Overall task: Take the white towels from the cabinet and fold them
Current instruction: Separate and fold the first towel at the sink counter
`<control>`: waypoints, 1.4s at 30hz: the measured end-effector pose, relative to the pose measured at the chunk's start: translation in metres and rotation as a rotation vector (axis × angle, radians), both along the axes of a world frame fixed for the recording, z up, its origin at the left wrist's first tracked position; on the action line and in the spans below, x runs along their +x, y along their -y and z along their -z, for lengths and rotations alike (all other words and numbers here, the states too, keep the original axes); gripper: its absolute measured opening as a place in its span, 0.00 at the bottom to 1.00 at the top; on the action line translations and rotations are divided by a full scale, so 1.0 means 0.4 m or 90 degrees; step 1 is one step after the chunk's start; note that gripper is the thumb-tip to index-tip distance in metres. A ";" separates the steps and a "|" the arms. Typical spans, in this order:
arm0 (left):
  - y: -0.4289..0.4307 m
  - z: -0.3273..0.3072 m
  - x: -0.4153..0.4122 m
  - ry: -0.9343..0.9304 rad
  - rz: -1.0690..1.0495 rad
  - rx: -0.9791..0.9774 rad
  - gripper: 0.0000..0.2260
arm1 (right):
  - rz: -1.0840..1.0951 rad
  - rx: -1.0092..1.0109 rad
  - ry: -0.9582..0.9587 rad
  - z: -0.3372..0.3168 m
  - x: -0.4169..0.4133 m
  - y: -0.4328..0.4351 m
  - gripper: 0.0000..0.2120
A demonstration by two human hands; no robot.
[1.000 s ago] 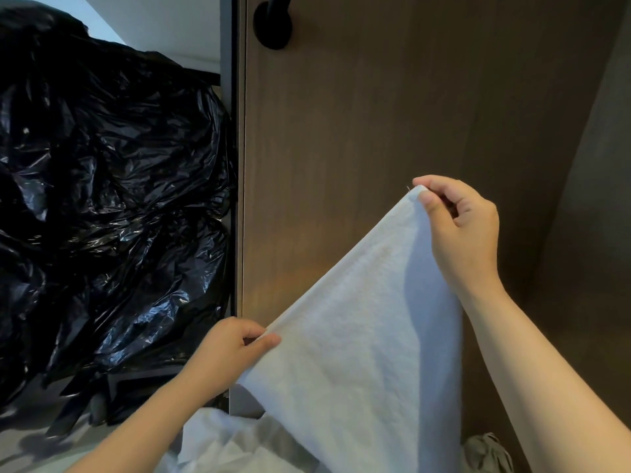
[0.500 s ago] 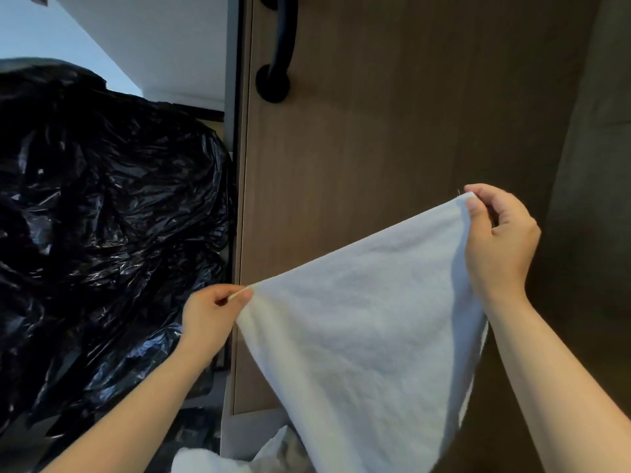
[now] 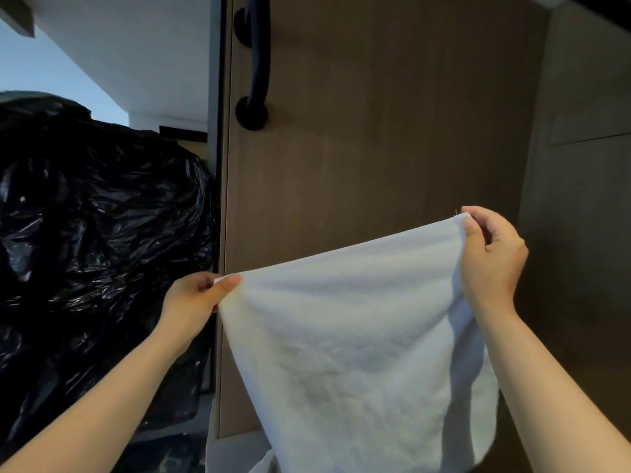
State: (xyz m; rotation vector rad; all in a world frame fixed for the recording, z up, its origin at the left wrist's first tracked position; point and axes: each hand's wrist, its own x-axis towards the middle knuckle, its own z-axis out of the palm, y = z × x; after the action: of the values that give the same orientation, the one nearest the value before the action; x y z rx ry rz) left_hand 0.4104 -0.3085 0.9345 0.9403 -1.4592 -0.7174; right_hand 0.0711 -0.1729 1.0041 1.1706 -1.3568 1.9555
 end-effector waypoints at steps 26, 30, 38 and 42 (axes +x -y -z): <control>-0.122 -0.049 0.057 -0.330 0.065 0.207 0.15 | -0.159 0.113 0.146 0.126 0.056 -0.062 0.08; -0.119 -0.058 0.067 -0.375 0.143 0.325 0.16 | -0.176 0.167 0.210 0.134 0.092 -0.042 0.07; -0.034 0.098 0.084 0.026 -0.147 0.127 0.12 | -0.044 0.274 0.144 0.268 0.066 0.032 0.09; 0.007 0.147 0.069 0.041 -0.169 0.101 0.11 | -0.049 0.318 0.132 0.317 0.046 0.067 0.12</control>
State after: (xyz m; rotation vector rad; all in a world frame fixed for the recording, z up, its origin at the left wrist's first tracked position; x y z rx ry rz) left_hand 0.4379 -0.3115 0.8755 1.2633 -1.3136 -0.6167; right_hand 0.0895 -0.1999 0.8771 1.2720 -2.0188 1.8876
